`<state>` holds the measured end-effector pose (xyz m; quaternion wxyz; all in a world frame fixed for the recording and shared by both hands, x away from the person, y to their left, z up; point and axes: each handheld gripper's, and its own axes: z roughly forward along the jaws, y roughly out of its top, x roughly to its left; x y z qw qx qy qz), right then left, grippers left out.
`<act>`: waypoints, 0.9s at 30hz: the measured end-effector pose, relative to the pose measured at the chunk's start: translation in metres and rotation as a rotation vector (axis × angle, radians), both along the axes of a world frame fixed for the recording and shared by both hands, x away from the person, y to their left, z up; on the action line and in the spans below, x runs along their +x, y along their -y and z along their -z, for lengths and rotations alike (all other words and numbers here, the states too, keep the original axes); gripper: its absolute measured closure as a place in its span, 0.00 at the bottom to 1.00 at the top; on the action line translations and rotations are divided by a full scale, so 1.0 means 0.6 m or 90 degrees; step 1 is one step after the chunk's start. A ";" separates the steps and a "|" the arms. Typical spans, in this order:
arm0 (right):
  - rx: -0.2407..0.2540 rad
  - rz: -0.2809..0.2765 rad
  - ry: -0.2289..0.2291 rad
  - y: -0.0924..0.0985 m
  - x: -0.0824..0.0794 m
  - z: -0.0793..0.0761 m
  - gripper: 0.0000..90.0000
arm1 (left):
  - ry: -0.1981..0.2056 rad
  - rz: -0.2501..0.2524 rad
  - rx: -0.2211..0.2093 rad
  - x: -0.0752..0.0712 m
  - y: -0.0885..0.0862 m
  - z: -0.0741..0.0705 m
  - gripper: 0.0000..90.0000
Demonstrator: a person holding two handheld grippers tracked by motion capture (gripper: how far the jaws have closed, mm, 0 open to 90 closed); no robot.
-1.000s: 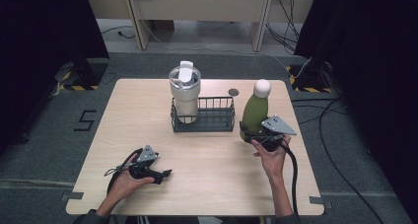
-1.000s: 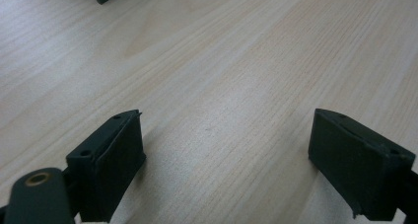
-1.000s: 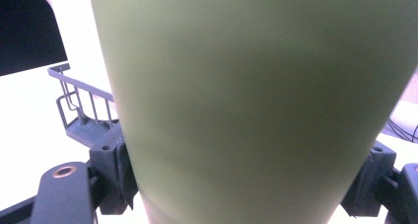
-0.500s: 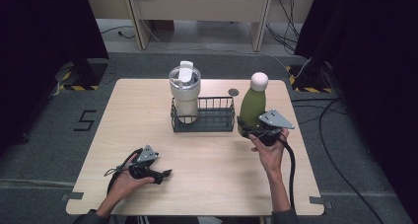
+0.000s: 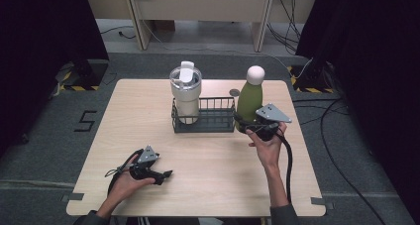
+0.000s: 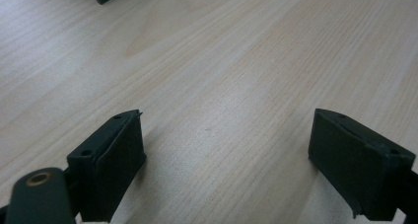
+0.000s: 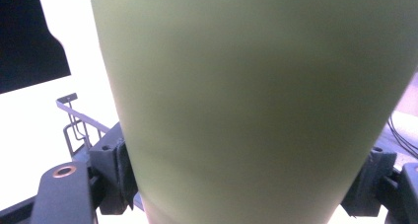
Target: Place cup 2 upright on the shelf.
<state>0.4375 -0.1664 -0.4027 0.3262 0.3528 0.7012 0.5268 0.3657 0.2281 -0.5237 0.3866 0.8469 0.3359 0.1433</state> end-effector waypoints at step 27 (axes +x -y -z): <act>-0.004 -0.021 -0.004 -0.060 0.057 -0.039 0.23 | 0.000 0.000 -0.001 -0.001 0.000 0.000 0.15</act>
